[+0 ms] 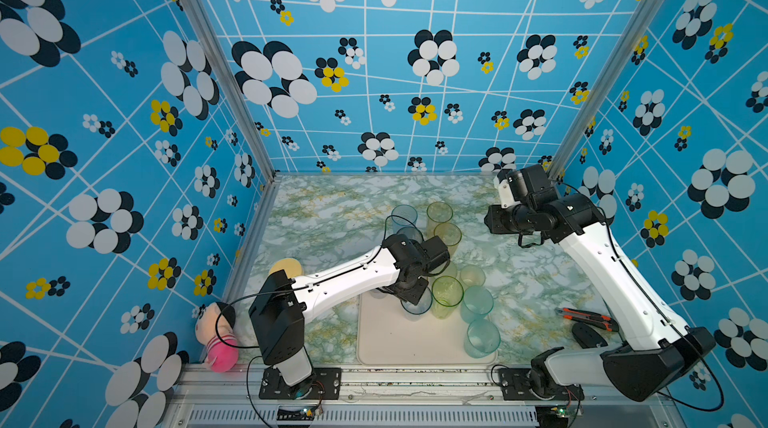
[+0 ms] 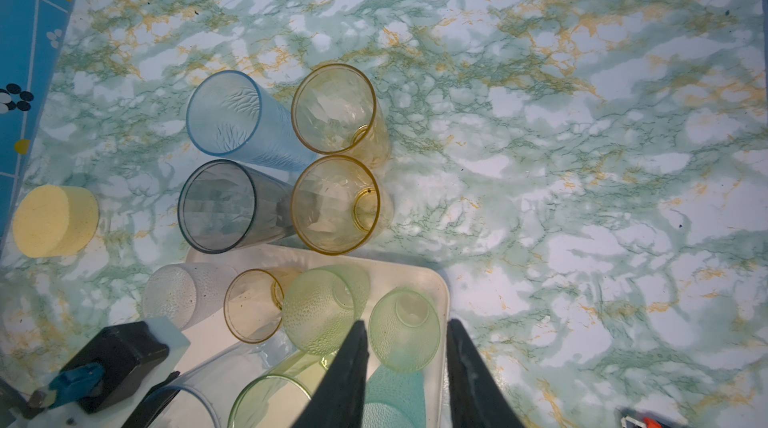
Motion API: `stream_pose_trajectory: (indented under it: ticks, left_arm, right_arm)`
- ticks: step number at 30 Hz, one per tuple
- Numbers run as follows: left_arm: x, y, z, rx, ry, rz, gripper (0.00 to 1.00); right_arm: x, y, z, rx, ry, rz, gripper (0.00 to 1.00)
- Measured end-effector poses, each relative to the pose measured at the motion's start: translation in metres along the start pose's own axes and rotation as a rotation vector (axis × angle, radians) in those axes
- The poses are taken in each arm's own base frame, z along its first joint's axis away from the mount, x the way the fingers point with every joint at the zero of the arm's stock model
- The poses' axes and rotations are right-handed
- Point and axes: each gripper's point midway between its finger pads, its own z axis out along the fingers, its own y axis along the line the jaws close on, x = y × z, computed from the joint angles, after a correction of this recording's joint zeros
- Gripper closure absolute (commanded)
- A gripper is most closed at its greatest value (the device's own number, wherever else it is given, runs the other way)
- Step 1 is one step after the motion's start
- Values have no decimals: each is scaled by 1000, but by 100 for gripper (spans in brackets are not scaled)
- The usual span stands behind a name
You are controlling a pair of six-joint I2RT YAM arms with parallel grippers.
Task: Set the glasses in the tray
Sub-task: 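Lower the pale blue cup onto the tray and open the left gripper, then move the left gripper to the smoky grey clear cup and grasp it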
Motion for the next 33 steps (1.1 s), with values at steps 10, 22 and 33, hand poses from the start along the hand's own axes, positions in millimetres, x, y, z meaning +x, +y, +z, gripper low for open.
stream_pose_trajectory:
  ticks: [10, 22, 33]
  left_arm:
    - [3, 4, 3, -2, 17, -9, 86]
    - [8, 13, 0, -10, 35, -26, 63]
    - [-59, 50, -93, 35, -233, -109, 66]
  right_arm:
    - [0, 0, 1, 0, 2, 0, 65]
    - [0, 0, 1, 0, 2, 1, 65]
    - [0, 0, 1, 0, 2, 9, 65]
